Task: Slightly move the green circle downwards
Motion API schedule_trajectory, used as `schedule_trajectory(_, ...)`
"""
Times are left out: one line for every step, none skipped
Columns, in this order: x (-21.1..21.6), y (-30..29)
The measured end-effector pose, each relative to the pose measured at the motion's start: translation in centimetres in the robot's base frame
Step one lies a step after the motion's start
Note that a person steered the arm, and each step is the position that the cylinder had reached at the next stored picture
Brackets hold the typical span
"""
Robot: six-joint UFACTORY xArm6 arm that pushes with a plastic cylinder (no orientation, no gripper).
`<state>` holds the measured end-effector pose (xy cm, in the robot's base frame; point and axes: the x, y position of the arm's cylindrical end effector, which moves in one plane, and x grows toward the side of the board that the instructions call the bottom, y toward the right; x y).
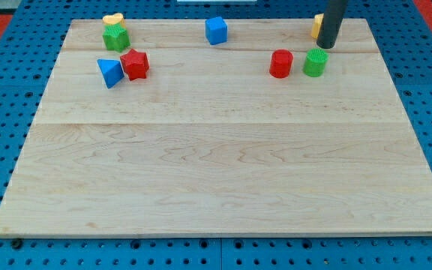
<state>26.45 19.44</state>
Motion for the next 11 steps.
schedule_trajectory(0.6, -2.2)
schedule_trajectory(0.7, -4.9)
schedule_trajectory(1.5, -3.8)
schedule_trajectory(1.1, -2.3)
schedule_trajectory(4.9, -0.5)
schedule_trajectory(8.4, 1.6)
schedule_trajectory(8.2, 2.1)
schedule_trajectory(6.3, 1.3)
schedule_trajectory(8.6, -0.1)
schedule_trajectory(10.3, 1.8)
schedule_trajectory(7.4, 3.8)
